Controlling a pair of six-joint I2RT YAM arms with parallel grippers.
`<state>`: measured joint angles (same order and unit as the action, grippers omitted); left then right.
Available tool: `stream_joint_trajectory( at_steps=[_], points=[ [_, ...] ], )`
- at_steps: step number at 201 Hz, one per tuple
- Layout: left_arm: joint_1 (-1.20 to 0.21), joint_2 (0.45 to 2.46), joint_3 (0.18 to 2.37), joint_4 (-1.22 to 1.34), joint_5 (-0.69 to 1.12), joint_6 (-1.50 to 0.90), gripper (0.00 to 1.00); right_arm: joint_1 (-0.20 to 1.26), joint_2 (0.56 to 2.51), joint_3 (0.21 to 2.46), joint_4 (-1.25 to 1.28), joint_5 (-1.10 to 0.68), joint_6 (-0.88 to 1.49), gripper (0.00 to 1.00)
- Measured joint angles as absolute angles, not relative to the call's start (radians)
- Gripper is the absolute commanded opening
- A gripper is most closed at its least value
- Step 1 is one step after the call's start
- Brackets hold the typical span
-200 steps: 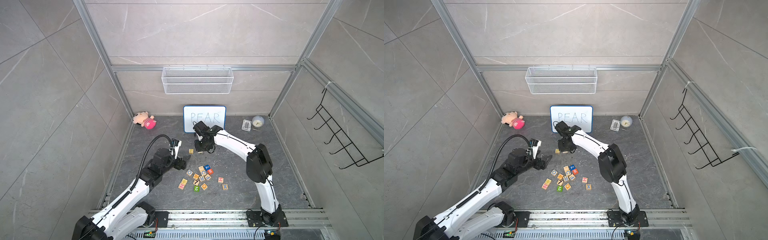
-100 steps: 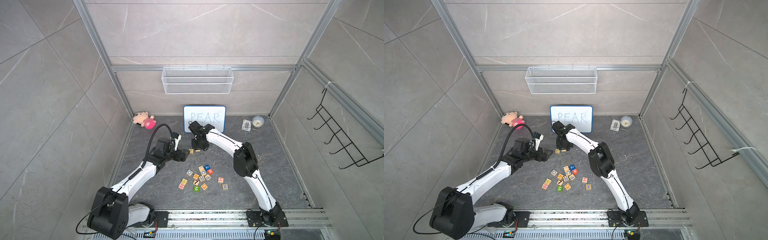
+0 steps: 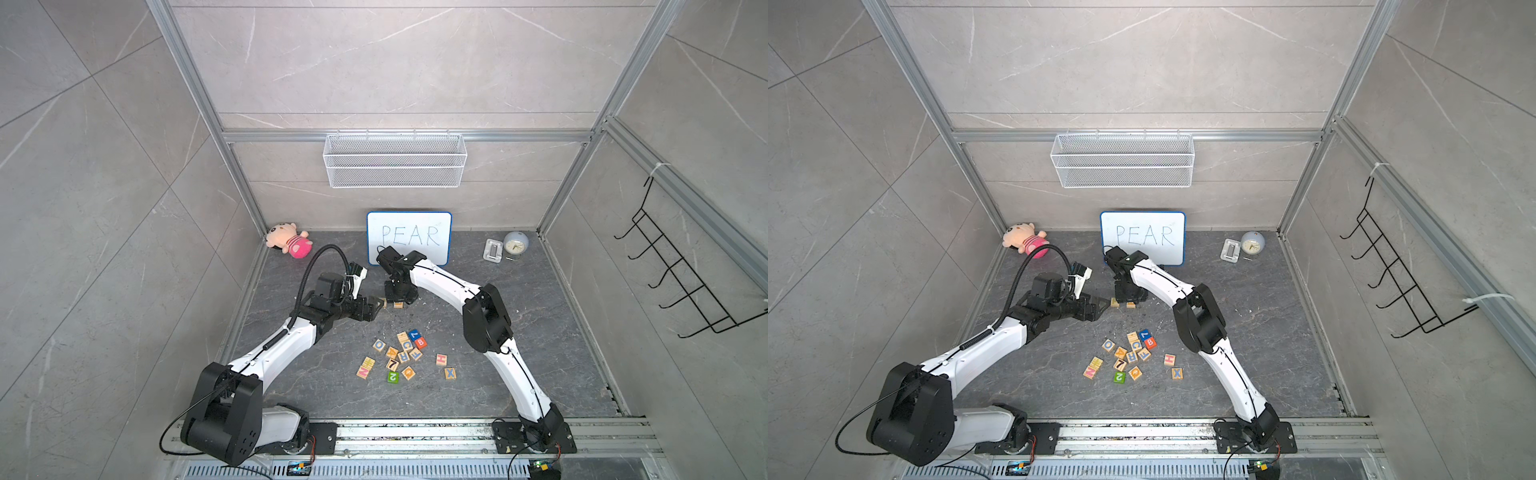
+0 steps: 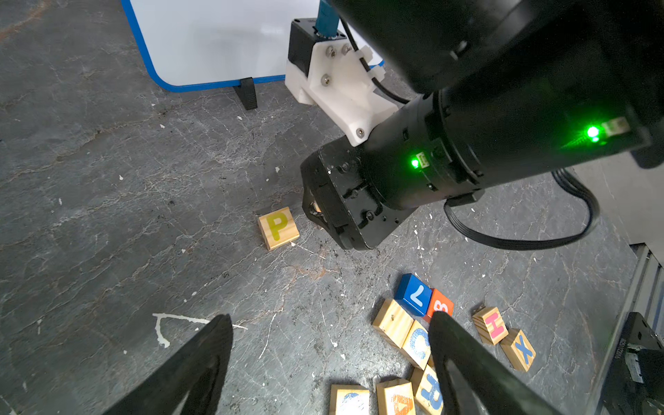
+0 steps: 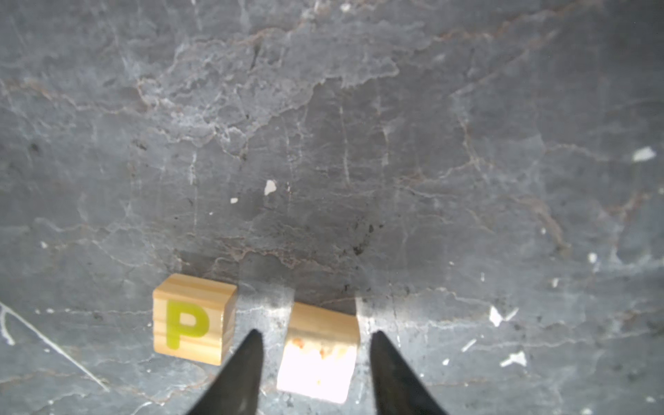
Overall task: Spell the uppercase word “pear” with letter blocks
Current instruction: Place the letter block at the center of the board, then pick up the letter block from the center of the board.
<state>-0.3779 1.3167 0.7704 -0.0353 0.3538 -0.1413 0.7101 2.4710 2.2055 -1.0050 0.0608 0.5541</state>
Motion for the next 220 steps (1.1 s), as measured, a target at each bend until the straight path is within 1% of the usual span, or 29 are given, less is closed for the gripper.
stream_joint_trajectory(
  at_steps=[28,42,62,76,101,120,135,163,188,220],
  points=[
    [-0.378,1.311,0.770,-0.036,0.369,-0.141,0.88,0.706,2.472,2.206,-1.001,0.060,0.544,0.67],
    [-0.382,1.299,0.770,-0.037,0.373,-0.141,0.88,0.705,2.465,2.202,-0.992,0.061,0.507,0.73],
    [-0.390,1.265,0.770,-0.039,0.375,-0.141,0.89,0.700,2.405,2.146,-0.954,0.046,0.391,0.77],
    [-0.395,1.228,0.766,-0.038,0.377,-0.141,0.89,0.690,2.322,2.062,-0.908,-0.006,0.259,0.80],
    [-0.400,1.154,0.741,-0.039,0.377,-0.138,0.89,0.643,2.214,2.005,-0.911,-0.170,0.001,0.79],
    [-0.400,1.128,0.732,-0.047,0.377,-0.131,0.89,0.606,2.193,2.007,-0.923,-0.226,-0.161,0.80],
    [-0.400,1.124,0.727,-0.048,0.378,-0.129,0.90,0.590,2.193,1.998,-0.923,-0.234,-0.262,0.84],
    [-0.400,1.124,0.705,-0.052,0.387,-0.129,0.90,0.596,2.219,2.027,-0.960,-0.229,-0.411,0.85],
    [-0.400,1.123,0.695,-0.054,0.395,-0.129,0.90,0.603,2.290,2.117,-0.993,-0.224,-0.506,0.86],
    [-0.402,1.111,0.687,-0.057,0.395,-0.130,0.90,0.606,2.339,2.135,-1.011,-0.221,-0.591,0.85]
  ],
)
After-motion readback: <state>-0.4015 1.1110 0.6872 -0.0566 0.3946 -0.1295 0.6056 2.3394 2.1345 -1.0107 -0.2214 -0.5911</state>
